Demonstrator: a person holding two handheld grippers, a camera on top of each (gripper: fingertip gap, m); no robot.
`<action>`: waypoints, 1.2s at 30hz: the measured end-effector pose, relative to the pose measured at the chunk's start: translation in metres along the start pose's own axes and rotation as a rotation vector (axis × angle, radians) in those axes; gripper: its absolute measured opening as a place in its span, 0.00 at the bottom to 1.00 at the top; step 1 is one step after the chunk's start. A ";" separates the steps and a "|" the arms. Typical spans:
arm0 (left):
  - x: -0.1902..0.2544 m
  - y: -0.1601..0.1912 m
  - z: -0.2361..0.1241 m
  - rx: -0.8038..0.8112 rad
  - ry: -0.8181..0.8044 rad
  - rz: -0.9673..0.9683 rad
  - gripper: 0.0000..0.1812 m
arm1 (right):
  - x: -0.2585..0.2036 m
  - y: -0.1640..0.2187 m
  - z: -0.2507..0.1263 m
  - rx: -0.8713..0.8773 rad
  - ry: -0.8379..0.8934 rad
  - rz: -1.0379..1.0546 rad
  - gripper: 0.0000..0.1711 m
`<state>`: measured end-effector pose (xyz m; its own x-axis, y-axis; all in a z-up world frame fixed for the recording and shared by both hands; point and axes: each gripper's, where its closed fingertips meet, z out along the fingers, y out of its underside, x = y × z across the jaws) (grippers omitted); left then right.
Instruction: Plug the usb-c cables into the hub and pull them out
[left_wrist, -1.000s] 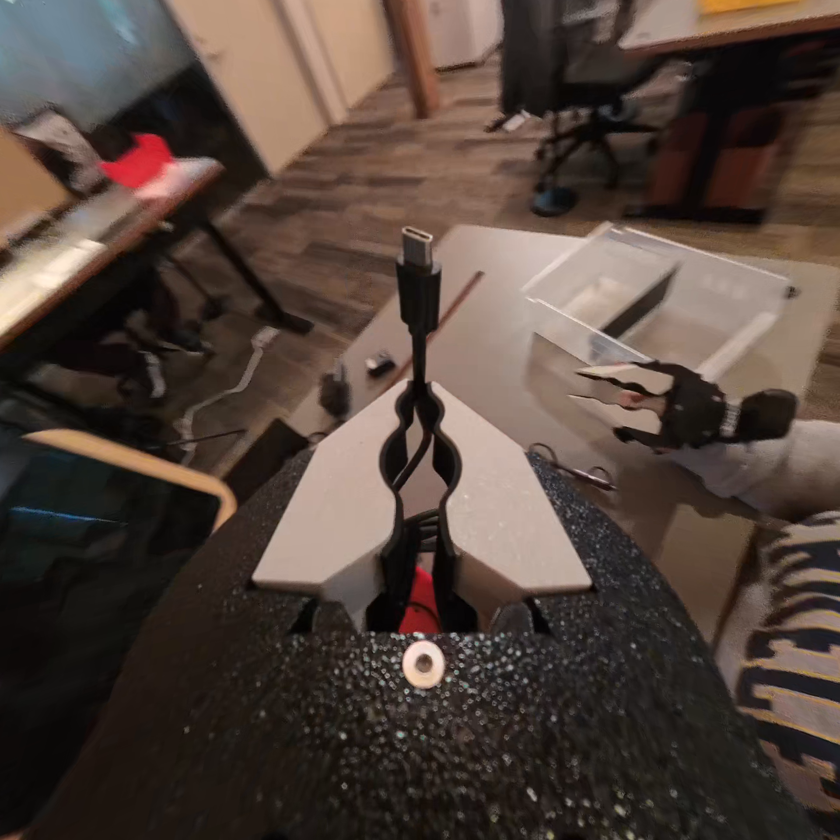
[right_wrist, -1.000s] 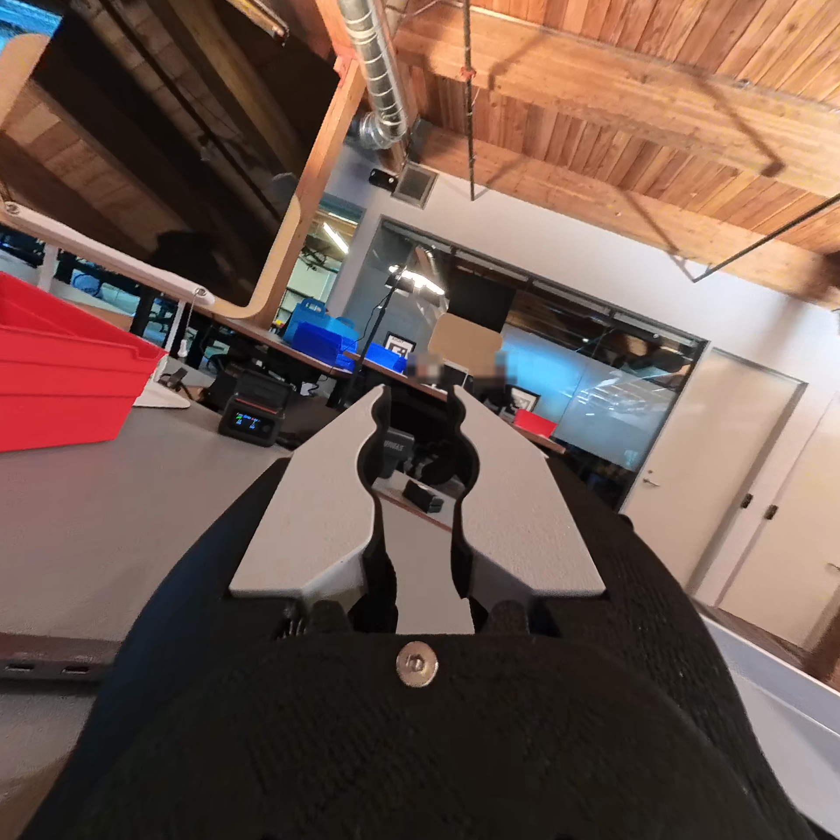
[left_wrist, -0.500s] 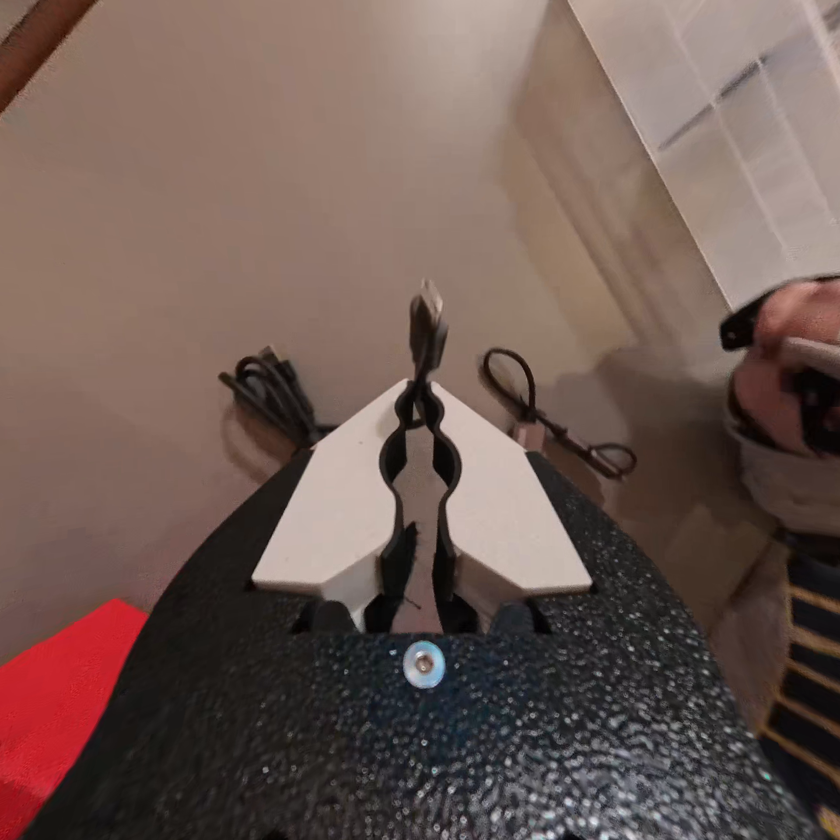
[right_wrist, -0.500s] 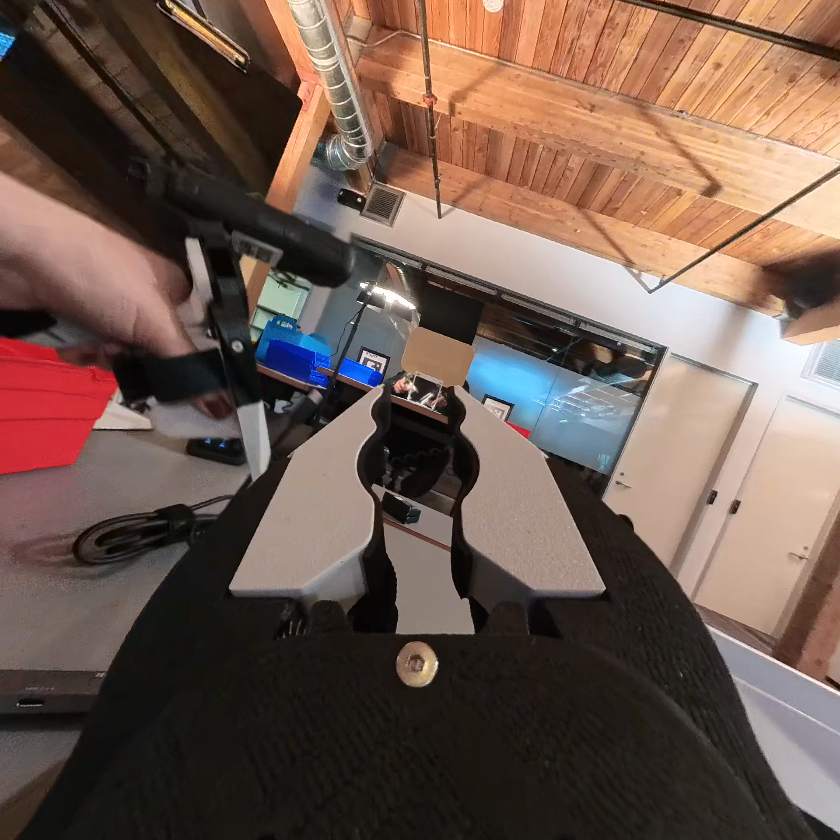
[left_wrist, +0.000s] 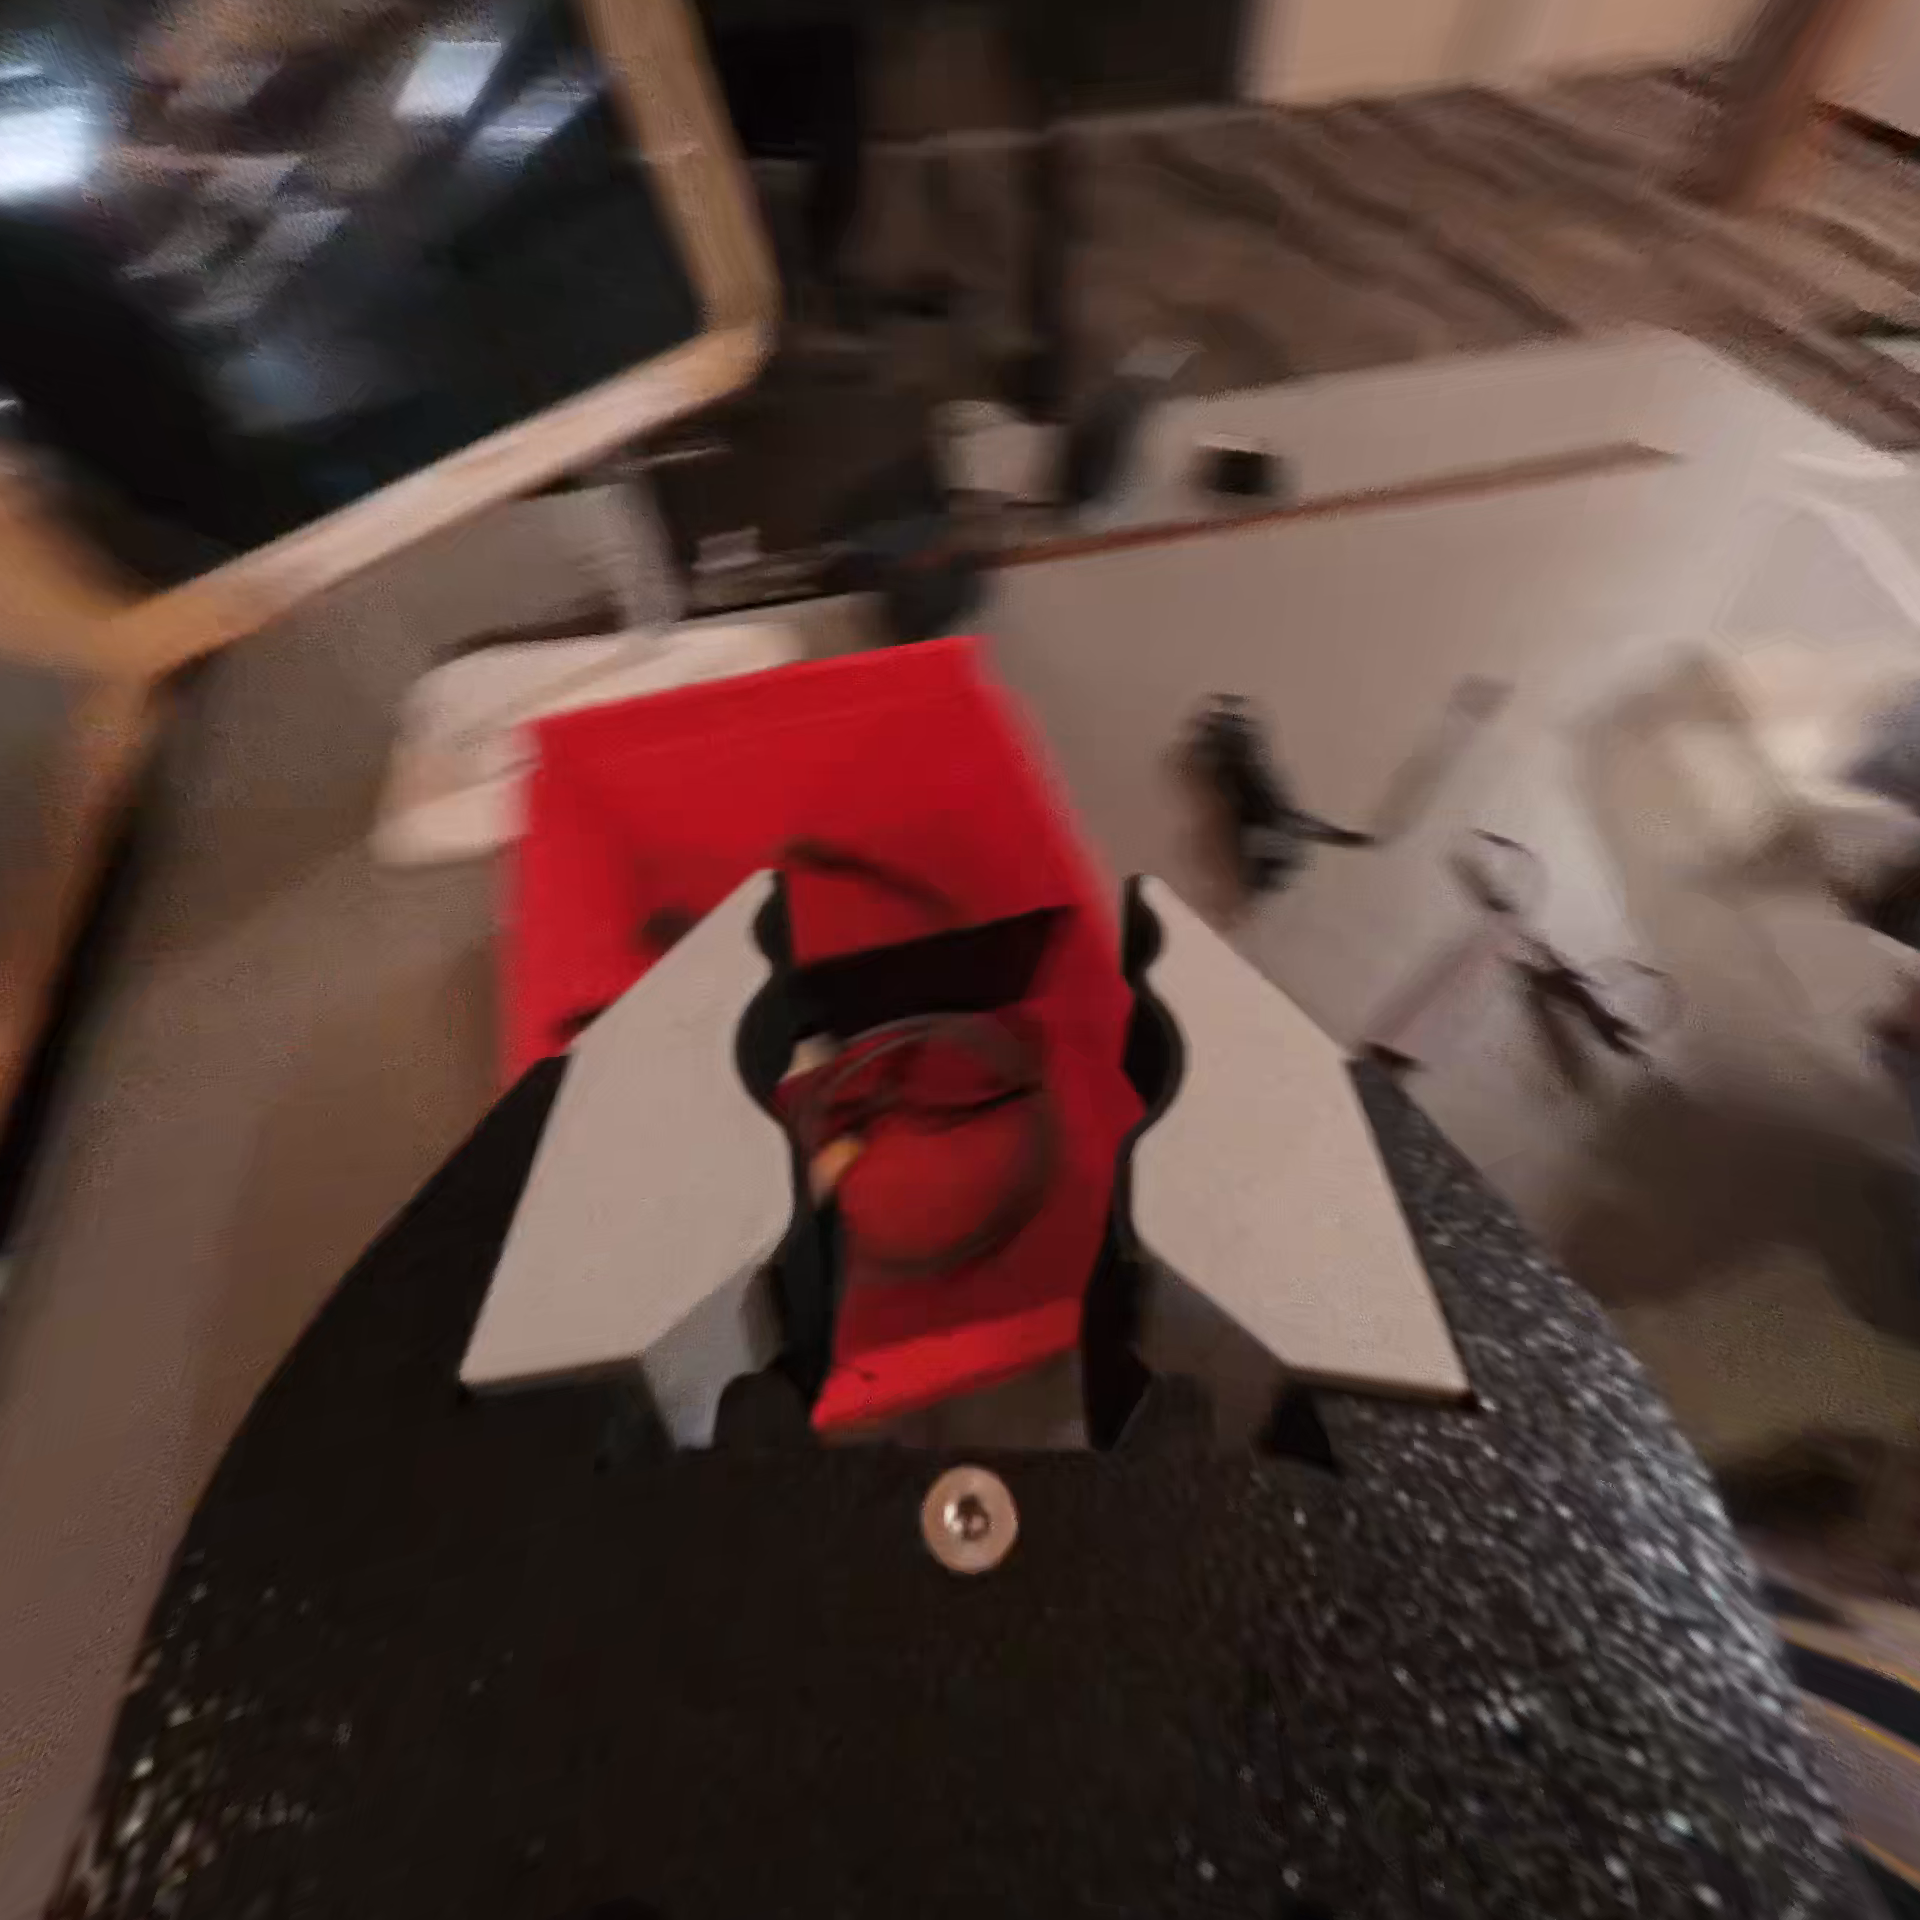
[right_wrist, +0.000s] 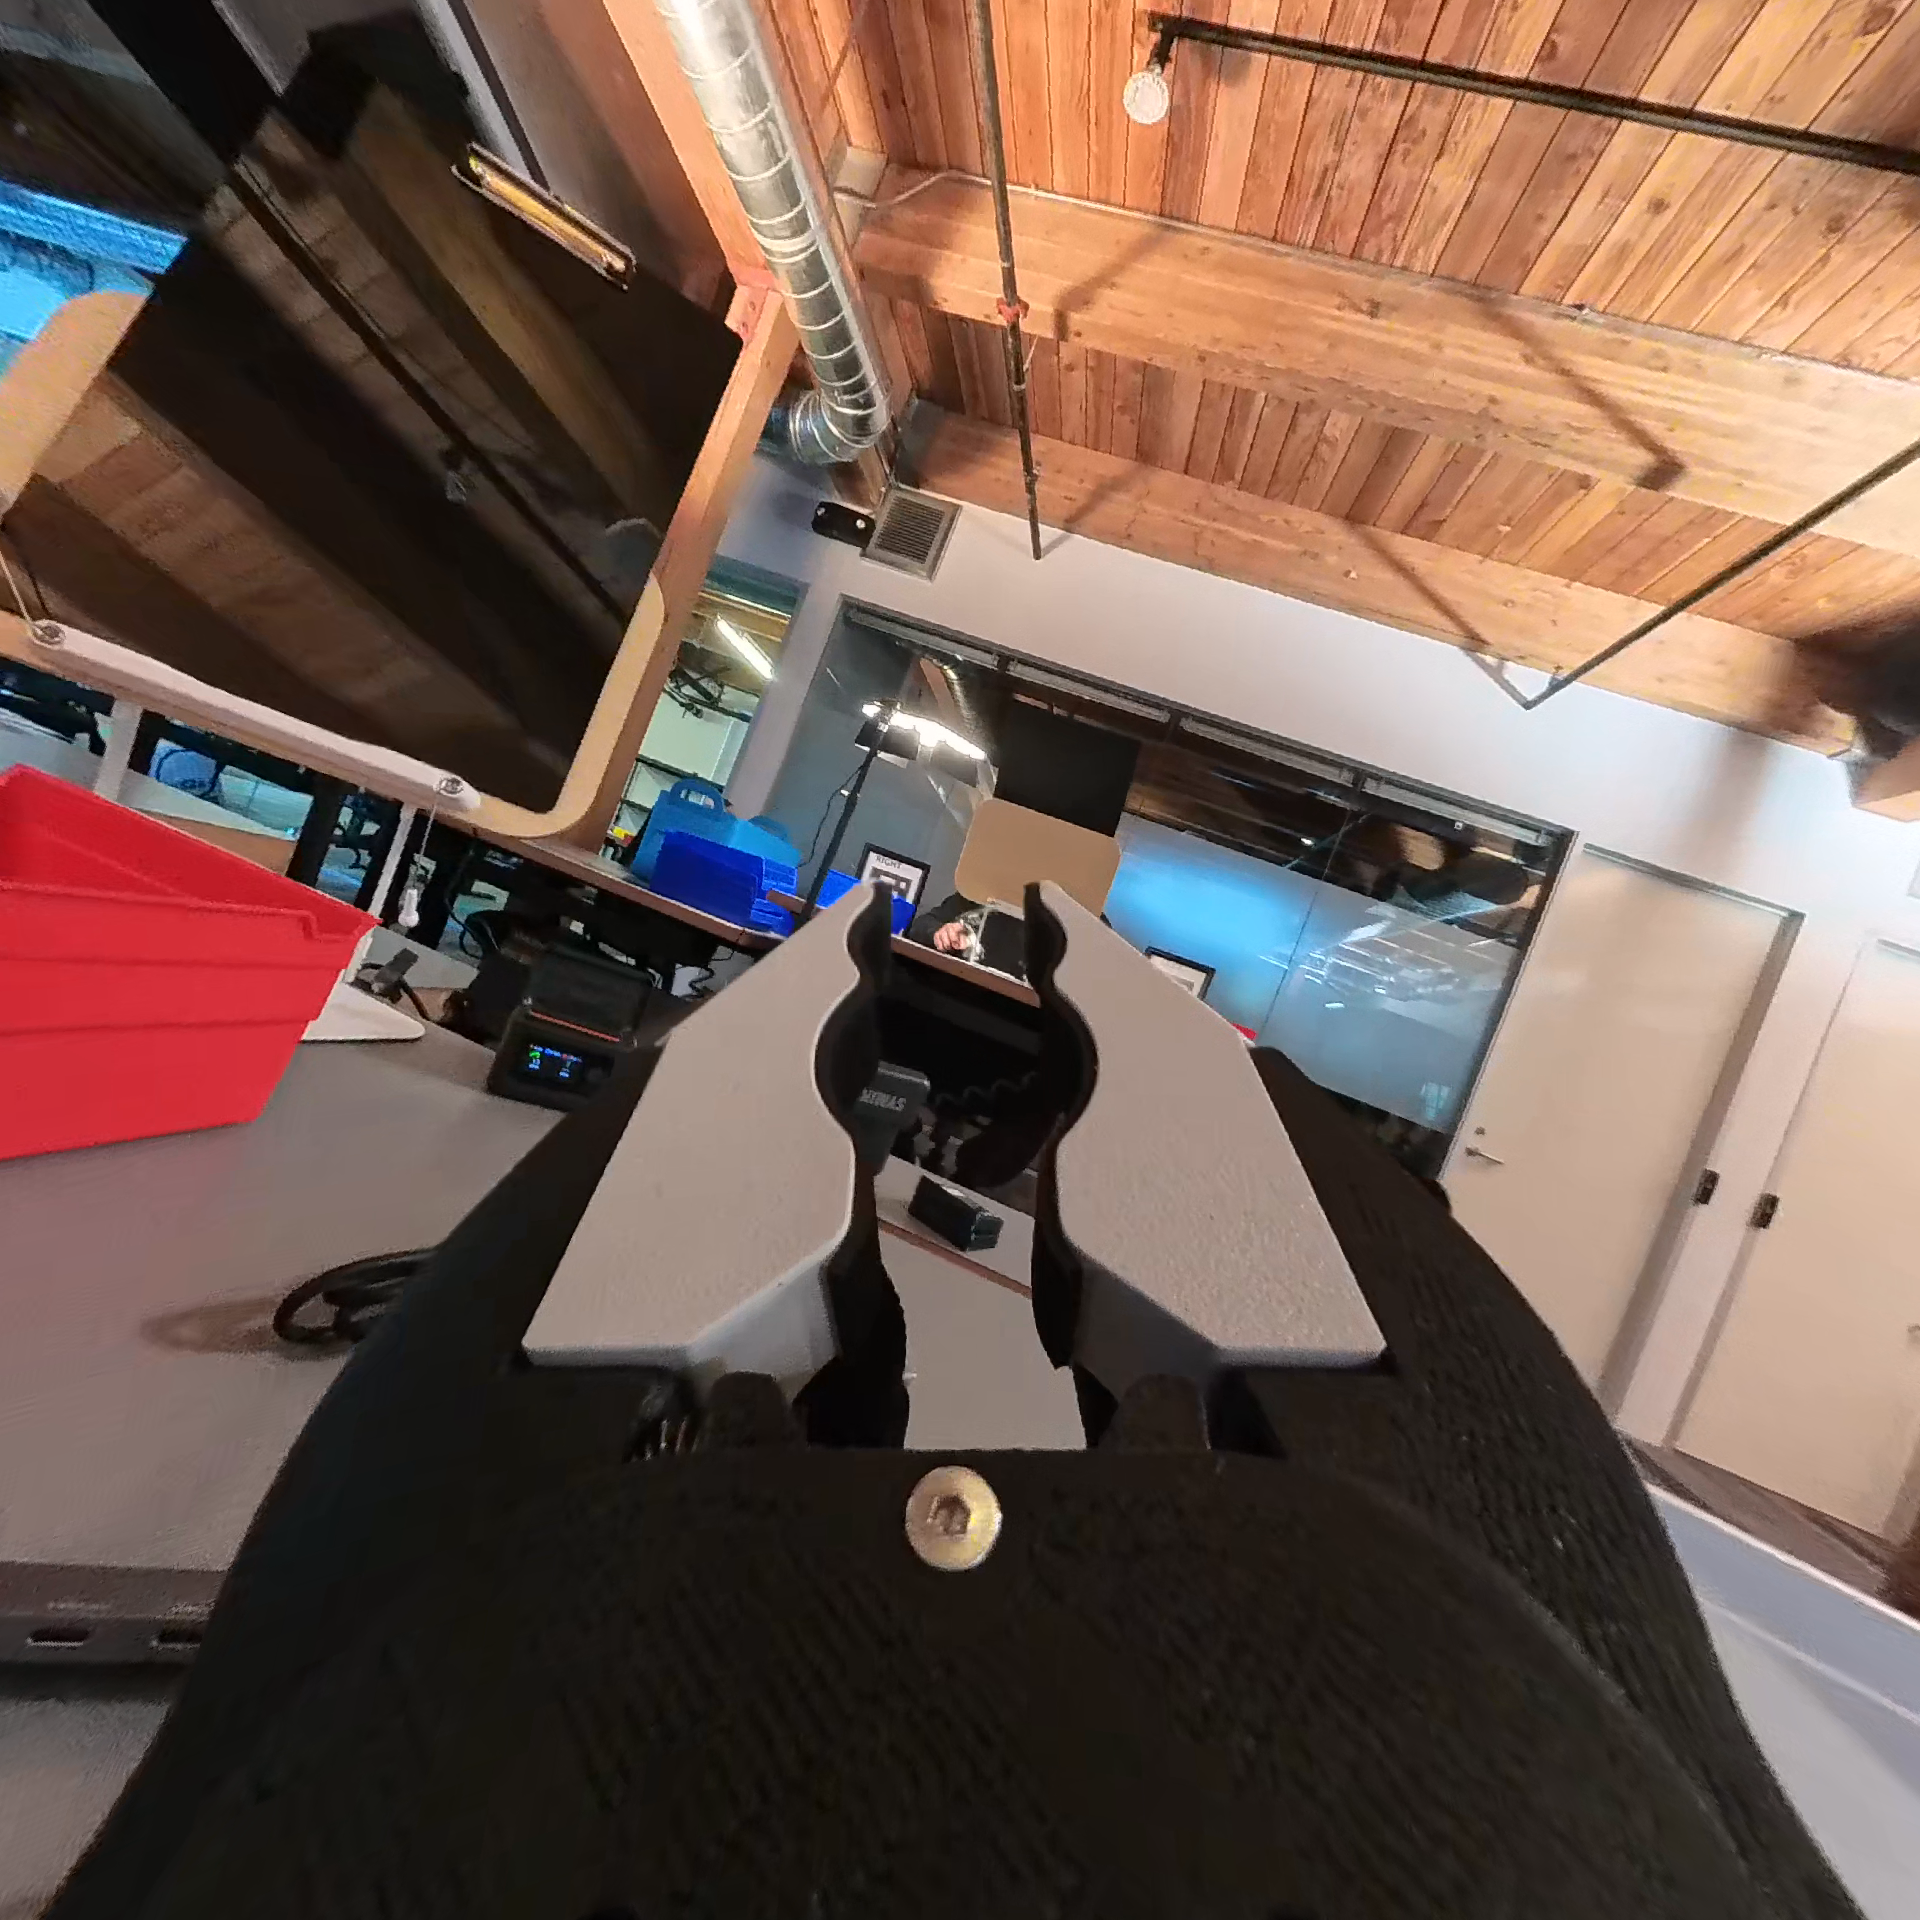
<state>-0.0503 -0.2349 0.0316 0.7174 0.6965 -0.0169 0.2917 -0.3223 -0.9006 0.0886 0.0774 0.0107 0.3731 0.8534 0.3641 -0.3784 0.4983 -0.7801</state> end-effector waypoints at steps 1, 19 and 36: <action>-0.037 0.017 -0.018 0.026 -0.104 -0.077 0.42 | 0.000 -0.001 0.000 0.000 -0.001 0.003 0.14; -0.092 0.179 -0.029 -0.131 0.065 -0.666 0.00 | -0.011 0.010 0.000 -0.047 -0.054 0.041 0.15; 0.124 -0.058 0.033 0.199 0.415 0.081 0.00 | -0.026 -0.007 -0.003 -0.005 -0.143 -0.037 0.14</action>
<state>0.0004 -0.1088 0.0673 0.9372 0.3456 0.0477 0.1261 -0.2081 -0.9699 0.0841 0.0511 0.0054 0.2623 0.8475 0.4615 -0.3625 0.5298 -0.7668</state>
